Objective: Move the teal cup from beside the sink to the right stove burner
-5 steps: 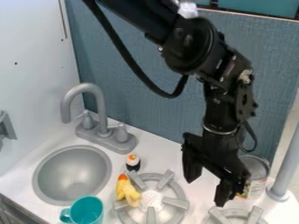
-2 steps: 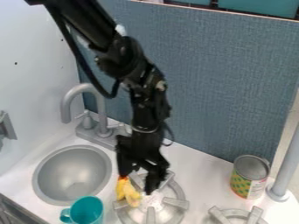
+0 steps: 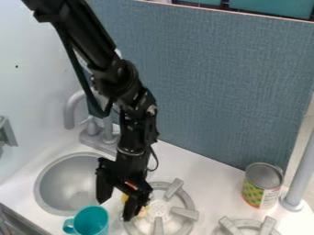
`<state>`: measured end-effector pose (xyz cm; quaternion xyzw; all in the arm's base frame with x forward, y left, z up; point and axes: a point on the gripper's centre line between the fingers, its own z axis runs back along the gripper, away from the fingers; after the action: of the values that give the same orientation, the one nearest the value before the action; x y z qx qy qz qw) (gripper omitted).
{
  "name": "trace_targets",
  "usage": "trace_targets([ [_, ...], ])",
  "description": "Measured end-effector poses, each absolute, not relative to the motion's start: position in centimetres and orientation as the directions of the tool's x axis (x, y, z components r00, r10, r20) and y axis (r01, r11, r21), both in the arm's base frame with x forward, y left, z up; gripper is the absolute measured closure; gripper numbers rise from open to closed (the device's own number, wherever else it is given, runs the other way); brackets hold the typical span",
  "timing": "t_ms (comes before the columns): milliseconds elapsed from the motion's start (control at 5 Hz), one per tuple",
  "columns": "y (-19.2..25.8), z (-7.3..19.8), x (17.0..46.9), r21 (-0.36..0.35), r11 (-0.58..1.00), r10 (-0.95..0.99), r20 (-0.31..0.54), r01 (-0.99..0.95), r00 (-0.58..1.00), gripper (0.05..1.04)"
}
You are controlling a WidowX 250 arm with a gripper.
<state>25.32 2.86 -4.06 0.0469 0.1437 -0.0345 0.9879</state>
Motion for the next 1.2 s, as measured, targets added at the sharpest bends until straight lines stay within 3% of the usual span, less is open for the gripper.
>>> trace_targets([
  [200, 3.1, -4.6, 23.7, 0.103, 0.992, -0.03, -0.324, 0.067, 0.946, 0.083],
  [600, 3.8, -5.8, 23.3, 0.138, 0.984, -0.065, -0.292, 0.11, 0.954, 0.083],
  [800, 3.9, -6.6, 23.8, 0.139, 0.982, -0.091, -0.256, 0.129, 0.963, 0.083],
  [1200, 3.6, -8.9, 23.5, 0.108, 0.983, -0.114, -0.298, 0.152, 0.948, 0.083],
])
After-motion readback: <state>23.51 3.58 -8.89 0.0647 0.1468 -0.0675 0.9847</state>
